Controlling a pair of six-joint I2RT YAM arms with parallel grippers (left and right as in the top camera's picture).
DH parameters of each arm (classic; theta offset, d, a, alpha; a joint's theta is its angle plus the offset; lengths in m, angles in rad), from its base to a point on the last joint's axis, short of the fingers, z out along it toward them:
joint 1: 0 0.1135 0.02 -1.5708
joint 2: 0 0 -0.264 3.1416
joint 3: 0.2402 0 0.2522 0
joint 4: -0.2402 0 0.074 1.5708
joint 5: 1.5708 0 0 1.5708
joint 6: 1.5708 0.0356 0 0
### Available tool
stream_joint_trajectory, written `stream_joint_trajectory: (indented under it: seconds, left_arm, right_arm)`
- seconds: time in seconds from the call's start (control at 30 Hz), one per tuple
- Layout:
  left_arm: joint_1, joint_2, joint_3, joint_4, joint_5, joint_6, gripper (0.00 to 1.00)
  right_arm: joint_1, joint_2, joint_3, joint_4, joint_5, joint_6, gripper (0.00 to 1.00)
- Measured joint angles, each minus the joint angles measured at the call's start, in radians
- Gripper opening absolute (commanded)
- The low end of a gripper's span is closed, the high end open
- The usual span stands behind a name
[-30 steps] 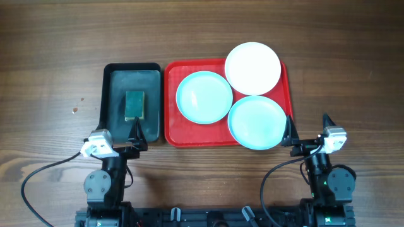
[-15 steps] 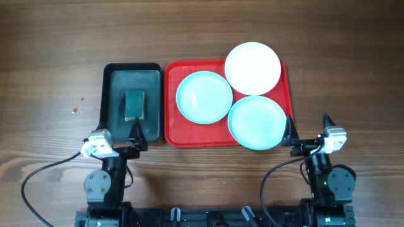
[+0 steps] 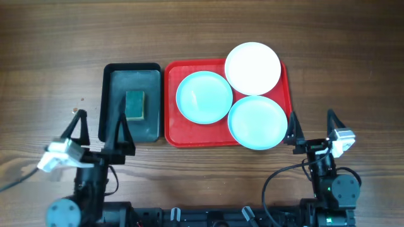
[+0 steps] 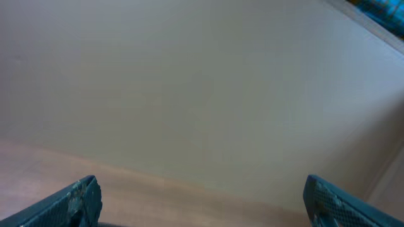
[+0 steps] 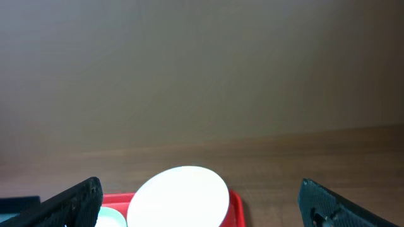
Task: Clean dirty plates on tray and stack at the side
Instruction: 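Move left gripper to the green sponge and right gripper to the teal plate rim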
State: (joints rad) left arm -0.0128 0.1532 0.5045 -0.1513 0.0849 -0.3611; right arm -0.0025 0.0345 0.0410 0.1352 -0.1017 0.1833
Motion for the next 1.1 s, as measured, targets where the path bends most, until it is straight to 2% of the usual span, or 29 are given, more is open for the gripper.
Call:
stream_joint_trajectory:
  seconds: [0.03, 0.13, 0.23, 0.33, 0.43, 0.47, 0.5, 0.53, 0.57, 0.6, 0.67, 0.73, 0.83, 0.87, 0.93, 0.97, 1.03, 1.1]
  left_arm:
    - [0.000, 0.050, 0.061, -0.029, 0.000, -0.001, 1.00]
    - [0.000, 0.230, 0.273, -0.186, 0.008, 0.004, 1.00]
    - [0.000, 0.447, 0.514, -0.356, 0.018, 0.050, 1.00]
    - [0.000, 0.555, 0.573, -0.395, 0.018, 0.087, 1.00]
    - [0.000, 0.591, 0.575, -0.452, 0.018, 0.095, 1.00]
    - [0.000, 0.596, 0.575, -0.463, 0.018, 0.095, 1.00]
    - [0.000, 0.597, 0.575, -0.477, 0.018, 0.095, 1.00]
    - [0.000, 0.594, 0.575, -0.483, 0.018, 0.095, 1.00]
    - [0.000, 0.588, 0.575, -0.494, 0.018, 0.095, 0.64]
    - [0.000, 0.584, 0.575, -0.500, 0.018, 0.095, 0.57]
    - [0.000, 0.581, 0.576, -0.524, 0.010, 0.087, 0.55]
    - [0.000, 0.603, 0.579, -0.576, -0.049, 0.021, 0.55]
    - [0.000, 0.763, 0.601, -0.670, -0.069, -0.073, 0.54]
    - [0.000, 0.853, 0.639, -0.760, -0.069, -0.080, 0.60]
    - [0.000, 1.067, 0.772, -0.938, -0.068, -0.067, 0.80]
    - [0.000, 1.173, 0.862, -1.024, -0.063, -0.037, 0.78]
    - [0.000, 1.337, 0.988, -1.094, -0.060, 0.010, 0.77]
    - [0.000, 1.441, 1.020, -1.103, -0.061, 0.035, 0.71]
  right_arm:
    - [0.000, 0.014, 0.030, -0.006, -0.006, 0.006, 1.00]
    - [0.000, 0.167, 0.263, -0.115, -0.025, 0.033, 1.00]
    - [0.000, 0.476, 0.624, -0.344, -0.091, 0.024, 1.00]
    - [0.000, 0.843, 1.033, -0.672, -0.164, -0.009, 1.00]
    - [0.000, 1.055, 1.224, -0.731, -0.209, 0.023, 1.00]
    - [0.000, 1.101, 1.245, -0.744, -0.248, 0.047, 0.91]
    - [0.000, 1.151, 1.250, -0.756, -0.306, 0.066, 0.75]
    - [0.000, 1.182, 1.250, -0.774, -0.346, 0.076, 0.70]
    - [0.002, 1.238, 1.252, -0.830, -0.389, 0.087, 0.54]
    - [0.005, 1.264, 1.252, -0.857, -0.399, 0.094, 0.50]
    - [0.042, 1.319, 1.255, -0.937, -0.370, 0.087, 0.49]
    - [0.132, 1.374, 1.255, -0.978, -0.294, 0.077, 0.49]
    - [0.276, 1.439, 1.255, -0.985, -0.143, 0.072, 0.55]
    - [0.305, 1.457, 1.255, -0.987, -0.101, 0.071, 0.55]
    - [0.348, 1.503, 1.256, -0.977, -0.047, 0.087, 0.57]
    - [0.358, 1.516, 1.256, -0.967, -0.039, 0.101, 0.57]
    - [0.382, 1.540, 1.255, -0.913, -0.021, 0.128, 0.55]
    - [0.399, 1.542, 1.250, -0.857, -0.016, 0.142, 0.52]
